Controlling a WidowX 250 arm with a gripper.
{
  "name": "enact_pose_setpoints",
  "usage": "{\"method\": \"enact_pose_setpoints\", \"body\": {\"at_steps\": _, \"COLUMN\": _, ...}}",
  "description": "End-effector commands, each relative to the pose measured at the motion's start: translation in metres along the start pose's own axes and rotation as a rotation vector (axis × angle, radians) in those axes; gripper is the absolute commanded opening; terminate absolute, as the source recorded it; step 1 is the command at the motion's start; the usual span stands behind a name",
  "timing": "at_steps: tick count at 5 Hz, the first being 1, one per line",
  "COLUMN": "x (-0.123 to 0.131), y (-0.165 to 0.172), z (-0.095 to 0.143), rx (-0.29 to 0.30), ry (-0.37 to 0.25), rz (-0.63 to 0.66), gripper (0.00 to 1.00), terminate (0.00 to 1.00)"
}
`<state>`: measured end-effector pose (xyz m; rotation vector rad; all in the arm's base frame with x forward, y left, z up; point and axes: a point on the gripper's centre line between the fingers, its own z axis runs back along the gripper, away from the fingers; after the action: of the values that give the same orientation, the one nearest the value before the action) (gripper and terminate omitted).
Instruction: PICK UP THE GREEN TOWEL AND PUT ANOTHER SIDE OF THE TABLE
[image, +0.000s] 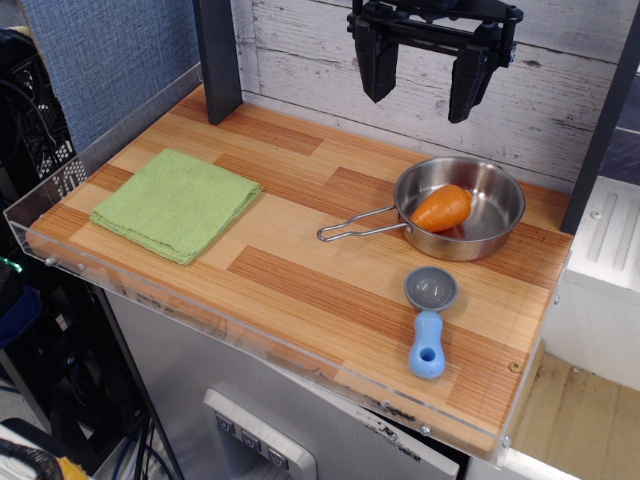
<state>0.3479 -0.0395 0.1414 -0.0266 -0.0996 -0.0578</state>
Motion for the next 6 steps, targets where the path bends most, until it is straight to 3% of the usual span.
{"method": "enact_pose_setpoints", "body": {"at_steps": 1, "x": 0.000, "y": 0.000, "z": 0.000, "rx": 0.000, "ry": 0.000, "rz": 0.000, "gripper": 1.00, "terminate": 0.00}}
{"method": "enact_pose_setpoints", "body": {"at_steps": 2, "x": -0.007, "y": 0.011, "z": -0.010, "rx": -0.020, "ry": 0.034, "rz": -0.005, "gripper": 1.00, "terminate": 0.00}}
{"method": "enact_pose_setpoints", "body": {"at_steps": 4, "x": -0.066, "y": 0.090, "z": 0.000, "rx": -0.051, "ry": 0.006, "rz": 0.021, "gripper": 1.00, "terminate": 0.00}}
{"method": "enact_pose_setpoints", "body": {"at_steps": 5, "x": -0.081, "y": 0.112, "z": 0.010, "rx": -0.030, "ry": -0.028, "rz": 0.045, "gripper": 1.00, "terminate": 0.00}}
{"method": "enact_pose_setpoints", "body": {"at_steps": 6, "x": -0.083, "y": 0.132, "z": 0.013, "rx": 0.041, "ry": -0.047, "rz": 0.092, "gripper": 1.00, "terminate": 0.00}}
